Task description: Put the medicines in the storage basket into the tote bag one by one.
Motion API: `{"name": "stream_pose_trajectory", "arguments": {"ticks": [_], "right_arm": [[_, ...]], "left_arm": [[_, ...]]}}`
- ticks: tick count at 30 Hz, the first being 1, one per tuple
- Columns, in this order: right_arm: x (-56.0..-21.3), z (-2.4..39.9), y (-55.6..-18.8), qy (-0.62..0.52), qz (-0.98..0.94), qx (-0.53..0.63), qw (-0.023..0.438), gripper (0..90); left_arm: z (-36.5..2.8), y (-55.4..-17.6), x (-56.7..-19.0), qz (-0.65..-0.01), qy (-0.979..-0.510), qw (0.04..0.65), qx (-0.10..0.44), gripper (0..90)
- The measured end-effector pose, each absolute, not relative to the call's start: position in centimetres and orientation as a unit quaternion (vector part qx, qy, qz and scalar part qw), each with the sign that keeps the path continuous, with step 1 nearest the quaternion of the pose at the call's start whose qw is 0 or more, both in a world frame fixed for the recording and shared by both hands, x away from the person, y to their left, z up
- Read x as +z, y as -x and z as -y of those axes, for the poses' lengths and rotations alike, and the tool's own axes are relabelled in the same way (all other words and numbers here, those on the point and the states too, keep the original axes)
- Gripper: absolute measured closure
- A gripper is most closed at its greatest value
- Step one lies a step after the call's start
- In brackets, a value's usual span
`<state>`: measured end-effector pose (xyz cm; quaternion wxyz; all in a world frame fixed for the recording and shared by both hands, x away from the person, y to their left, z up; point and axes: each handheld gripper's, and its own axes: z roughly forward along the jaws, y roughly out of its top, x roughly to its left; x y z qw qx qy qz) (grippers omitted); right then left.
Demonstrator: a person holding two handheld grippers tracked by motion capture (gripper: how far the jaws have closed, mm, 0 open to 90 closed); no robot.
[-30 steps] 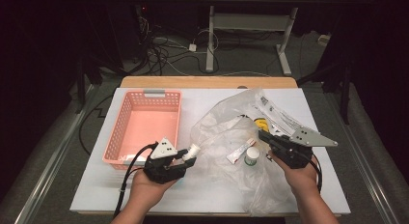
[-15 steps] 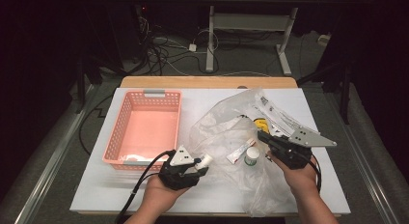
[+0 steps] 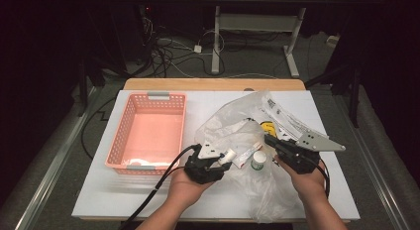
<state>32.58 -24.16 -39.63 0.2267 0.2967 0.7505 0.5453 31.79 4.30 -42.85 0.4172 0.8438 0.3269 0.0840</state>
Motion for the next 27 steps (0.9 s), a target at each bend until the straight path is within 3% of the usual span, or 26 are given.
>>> {"name": "stream_pose_trajectory", "arguments": {"ticks": [21, 27], "right_arm": [[-39.9, 24.5, -33.3, -0.304, -0.746, 0.55, 0.223, 90.0], [-40.0, 24.7, -33.4, -0.311, -0.744, 0.549, 0.221, 90.0]], "left_arm": [[2.7, -39.3, -45.9, -0.339, -0.854, 0.374, 0.122, 57.3], [3.7, -40.2, -47.3, -0.352, -0.854, 0.369, 0.107, 57.1]]}}
